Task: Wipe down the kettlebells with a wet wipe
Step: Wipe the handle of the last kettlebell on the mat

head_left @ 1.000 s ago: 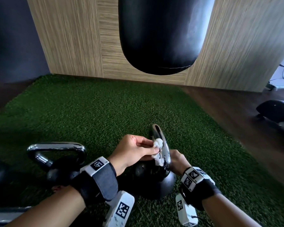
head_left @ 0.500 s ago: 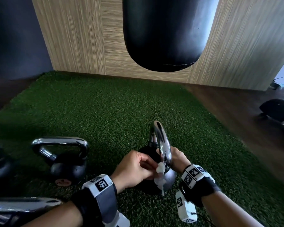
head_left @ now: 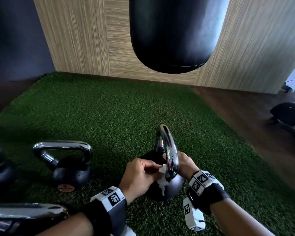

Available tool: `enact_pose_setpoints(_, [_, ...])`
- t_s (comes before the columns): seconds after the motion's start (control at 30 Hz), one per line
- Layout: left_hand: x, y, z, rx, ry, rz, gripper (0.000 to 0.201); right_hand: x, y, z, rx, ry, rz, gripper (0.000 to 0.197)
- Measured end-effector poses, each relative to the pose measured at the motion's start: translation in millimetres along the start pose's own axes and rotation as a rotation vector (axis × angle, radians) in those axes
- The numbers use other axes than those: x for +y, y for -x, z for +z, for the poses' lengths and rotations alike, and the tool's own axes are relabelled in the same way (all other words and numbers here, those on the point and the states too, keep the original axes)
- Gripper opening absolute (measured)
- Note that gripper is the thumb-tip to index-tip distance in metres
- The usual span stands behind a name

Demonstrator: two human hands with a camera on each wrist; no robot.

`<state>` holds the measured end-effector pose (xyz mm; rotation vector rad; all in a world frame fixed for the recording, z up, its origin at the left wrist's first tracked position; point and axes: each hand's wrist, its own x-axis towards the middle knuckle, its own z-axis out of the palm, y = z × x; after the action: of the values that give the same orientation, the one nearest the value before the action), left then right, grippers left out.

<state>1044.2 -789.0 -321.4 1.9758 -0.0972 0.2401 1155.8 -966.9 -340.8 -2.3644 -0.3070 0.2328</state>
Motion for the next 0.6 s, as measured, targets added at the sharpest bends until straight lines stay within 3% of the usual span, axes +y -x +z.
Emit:
enact_pose_setpoints(0.17, [-13,-2,3,-0.064,-0.036,-0.042,0.02,0,-2,3,0.022,0.009,0.017,0.025])
enact_pose_setpoints(0.23, [-16,-6,0,-0.098,-0.038,-0.113,0.028,-2,0,2,0.002,0.05,0.005,0.025])
enact_pose_setpoints(0.3, [-15,-14,-4,-0.127,0.024,-0.237,0.037,-7,4,-9,0.01,0.032,-0.019,0.012])
enact_pose_setpoints(0.33, [-14,-19,-8,-0.127,0.111,-0.308,0.037,-10,7,-18,0.053,0.009,-0.036,0.011])
enact_pose_setpoints(0.4, [-9,-30,-20,-0.088,0.324,-0.41,0.035,-19,11,-43,0.257,-0.018,-0.053,0.033])
enact_pose_setpoints(0.47, [0,-41,-35,-0.037,0.527,-0.432,0.048,-36,19,-70,0.441,-0.132,-0.143,0.038])
enact_pose_setpoints(0.53, [12,-49,-49,-0.025,0.689,-0.428,0.046,-51,26,-87,0.393,-0.285,-0.327,0.036])
enact_pose_setpoints(0.6, [24,-55,-58,-0.053,0.777,-0.418,0.031,-68,35,-94,0.199,-0.239,-0.45,0.035])
